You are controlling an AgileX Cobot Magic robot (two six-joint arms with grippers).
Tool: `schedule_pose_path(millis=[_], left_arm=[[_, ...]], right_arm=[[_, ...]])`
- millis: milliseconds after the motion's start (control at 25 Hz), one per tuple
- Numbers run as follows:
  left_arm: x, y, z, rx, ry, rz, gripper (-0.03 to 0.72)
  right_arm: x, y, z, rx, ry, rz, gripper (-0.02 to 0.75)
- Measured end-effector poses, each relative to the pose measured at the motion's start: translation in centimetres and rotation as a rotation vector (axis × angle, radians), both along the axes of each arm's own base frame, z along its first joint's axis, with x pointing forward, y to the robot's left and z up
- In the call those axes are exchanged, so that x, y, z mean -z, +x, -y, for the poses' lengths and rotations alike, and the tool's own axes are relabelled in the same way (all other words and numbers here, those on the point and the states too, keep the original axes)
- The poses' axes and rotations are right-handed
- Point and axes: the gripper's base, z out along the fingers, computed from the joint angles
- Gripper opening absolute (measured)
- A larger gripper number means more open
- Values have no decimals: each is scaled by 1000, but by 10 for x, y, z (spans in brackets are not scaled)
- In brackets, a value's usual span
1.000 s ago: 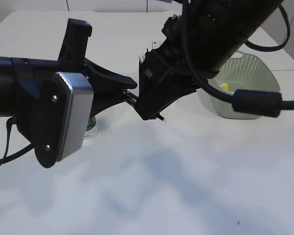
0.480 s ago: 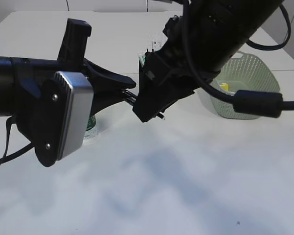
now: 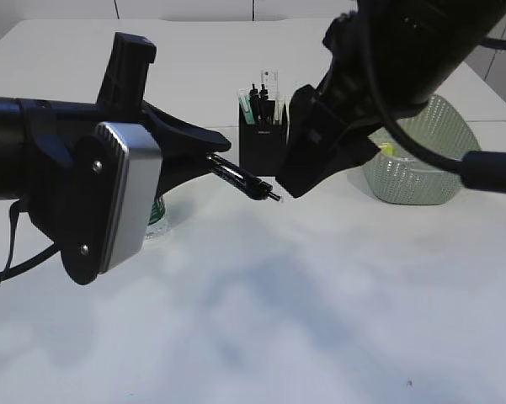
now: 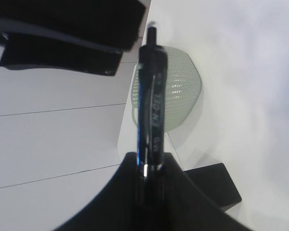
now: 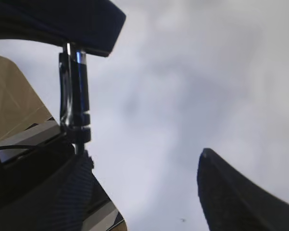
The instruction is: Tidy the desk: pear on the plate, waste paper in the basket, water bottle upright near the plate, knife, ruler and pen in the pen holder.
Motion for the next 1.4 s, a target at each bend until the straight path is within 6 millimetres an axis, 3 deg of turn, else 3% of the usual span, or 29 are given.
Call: schedule_pose_path(millis=[400, 720, 1040, 1400], left_arm=[[-1, 1, 0, -16, -24, -17, 60], [-1, 1, 0, -20, -30, -21, 59], [-6, 5, -1, -111, -162, -113, 59], [-14, 10, -3, -251, -433, -315, 59]], right_arm=[[-10, -4, 9, 8, -25, 53, 507], [-16, 7, 37, 106, -38, 79, 507], [-17, 8, 44, 141, -67, 94, 507], [23, 2, 50, 138, -162, -14, 507]])
